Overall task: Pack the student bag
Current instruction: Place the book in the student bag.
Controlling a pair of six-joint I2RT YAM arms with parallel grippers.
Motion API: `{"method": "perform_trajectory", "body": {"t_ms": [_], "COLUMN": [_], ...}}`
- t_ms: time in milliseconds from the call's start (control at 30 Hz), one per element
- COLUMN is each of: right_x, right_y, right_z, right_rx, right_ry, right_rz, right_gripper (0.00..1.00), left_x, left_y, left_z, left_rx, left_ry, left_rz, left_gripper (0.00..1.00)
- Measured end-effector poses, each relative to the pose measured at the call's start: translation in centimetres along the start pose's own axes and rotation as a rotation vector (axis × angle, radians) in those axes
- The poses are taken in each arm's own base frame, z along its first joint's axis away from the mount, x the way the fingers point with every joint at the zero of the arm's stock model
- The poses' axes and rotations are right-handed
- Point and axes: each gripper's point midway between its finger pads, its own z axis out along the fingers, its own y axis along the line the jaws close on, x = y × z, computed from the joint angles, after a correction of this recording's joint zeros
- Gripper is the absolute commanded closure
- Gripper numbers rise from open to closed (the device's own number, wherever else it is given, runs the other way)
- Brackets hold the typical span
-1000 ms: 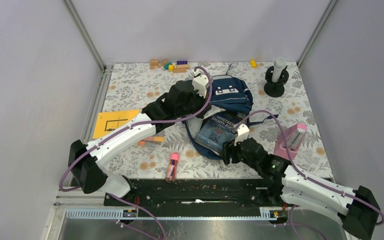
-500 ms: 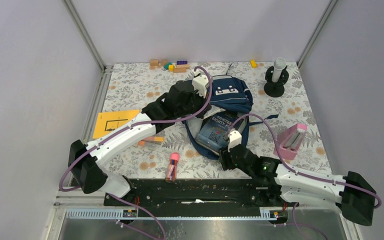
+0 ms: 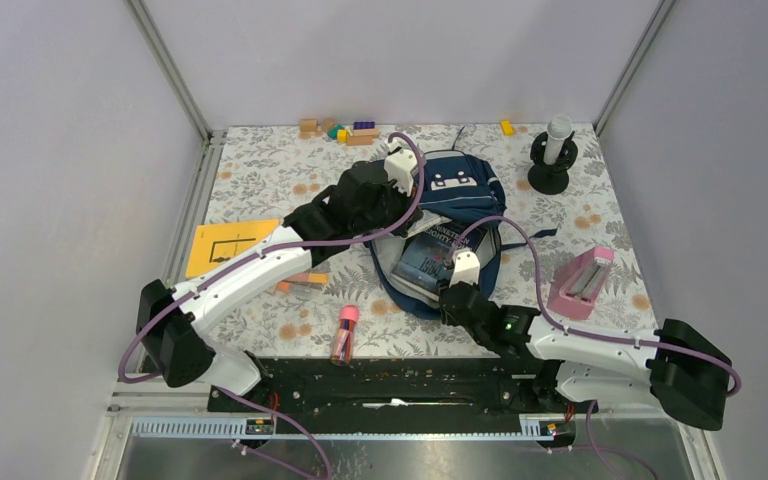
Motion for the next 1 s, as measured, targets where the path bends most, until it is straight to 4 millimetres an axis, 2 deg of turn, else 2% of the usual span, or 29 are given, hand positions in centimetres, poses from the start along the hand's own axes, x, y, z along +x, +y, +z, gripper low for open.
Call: {"method": "perform_trajectory", "body": {"t_ms": [233,500,667,833,933,1000], "right_x": [-2.4,-3.2,-3.9,-5.4,-7.3,-8.6], "right_y": [-1.1,-3.2,-3.6,-3.0,-2.5,-2.5], "right_z": [1.0,3.5,4.6,4.2,2.7,1.2], "right_rx": [0.116,0.19,0.199,0.163,0.118,0.09], "right_ry": [-0.056,-0.06,-0.071,-0.109,-0.165,-0.214], "right_rz": [-0.051,-0.034,-0.037,-0.037,-0.009,0.014], "right_gripper": [0.58,0.58,0.56,0.4,0.32,0.22], "left_x": [0.0,0.0,0.0,0.0,0.0,-0.1], "left_y": [0.0,0.0,0.0,0.1,0.2,0.3], "left_z": [0.0,0.0,0.0,0.0,0.0,0.0], "left_rx": [-0.001,0.0,-0.001,-0.005,-0.008,-0.01], "left_ry": [0.0,0.0,0.0,-0.001,-0.002,-0.002], "left_rz": [0.001,0.002,0.003,0.008,0.009,0.009], "left_gripper": [1.0,1.0,1.0,1.0,1.0,1.0]}}
